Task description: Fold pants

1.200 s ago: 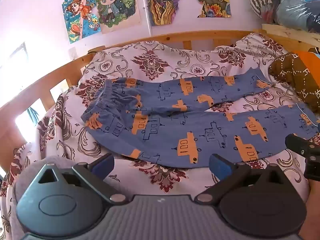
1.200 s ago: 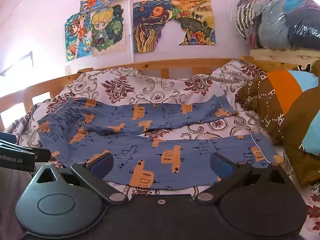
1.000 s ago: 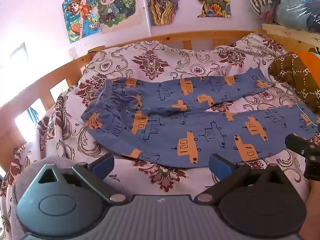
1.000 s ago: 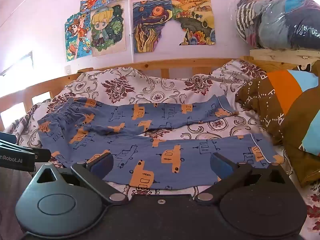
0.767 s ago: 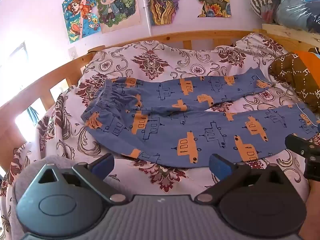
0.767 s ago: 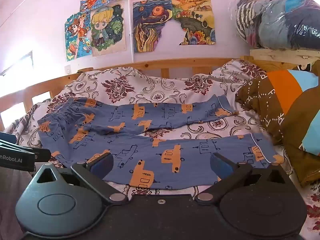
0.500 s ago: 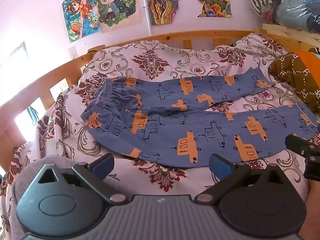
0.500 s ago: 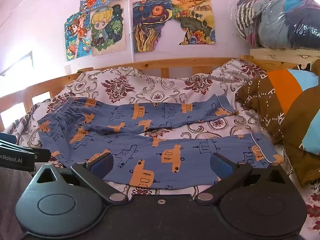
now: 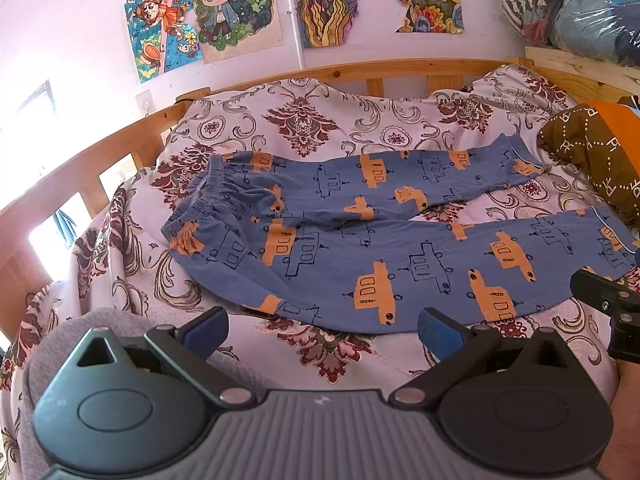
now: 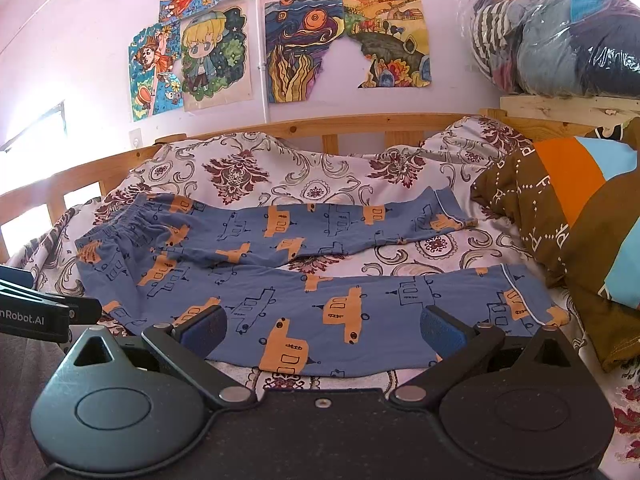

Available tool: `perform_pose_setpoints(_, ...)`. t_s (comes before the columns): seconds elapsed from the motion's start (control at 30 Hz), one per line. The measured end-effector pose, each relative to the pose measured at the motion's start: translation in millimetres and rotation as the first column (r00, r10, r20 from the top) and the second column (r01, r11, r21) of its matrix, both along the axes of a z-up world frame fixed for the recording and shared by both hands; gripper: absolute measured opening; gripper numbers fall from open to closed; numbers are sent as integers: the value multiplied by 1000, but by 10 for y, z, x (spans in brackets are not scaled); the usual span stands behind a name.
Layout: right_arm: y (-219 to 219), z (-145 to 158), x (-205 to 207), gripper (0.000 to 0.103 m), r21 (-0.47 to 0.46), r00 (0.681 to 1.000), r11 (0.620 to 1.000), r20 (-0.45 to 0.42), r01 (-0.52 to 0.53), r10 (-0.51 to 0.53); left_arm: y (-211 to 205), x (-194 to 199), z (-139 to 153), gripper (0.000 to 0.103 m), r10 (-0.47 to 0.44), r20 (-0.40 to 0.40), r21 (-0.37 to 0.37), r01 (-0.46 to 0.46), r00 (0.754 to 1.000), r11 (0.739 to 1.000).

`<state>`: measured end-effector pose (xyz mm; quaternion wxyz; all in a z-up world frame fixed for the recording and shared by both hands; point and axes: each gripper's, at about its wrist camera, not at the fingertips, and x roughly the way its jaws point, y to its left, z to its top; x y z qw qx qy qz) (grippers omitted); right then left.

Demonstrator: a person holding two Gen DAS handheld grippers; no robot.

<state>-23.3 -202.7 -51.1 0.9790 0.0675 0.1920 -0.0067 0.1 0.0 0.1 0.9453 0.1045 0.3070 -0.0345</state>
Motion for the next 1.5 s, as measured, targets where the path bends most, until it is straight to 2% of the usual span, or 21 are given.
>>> perform_pose_setpoints(1.23, 12, 0, 4, 102, 3, 1000, 1000, -4, 0, 0, 1, 2, 1, 103, 0, -5, -4, 0, 1000, 1000)
perform_pose_setpoints(1.5, -53, 31, 1, 102, 8, 999, 999, -18, 43, -43, 35, -4, -22, 103, 10, -18, -13, -10, 1000, 1000)
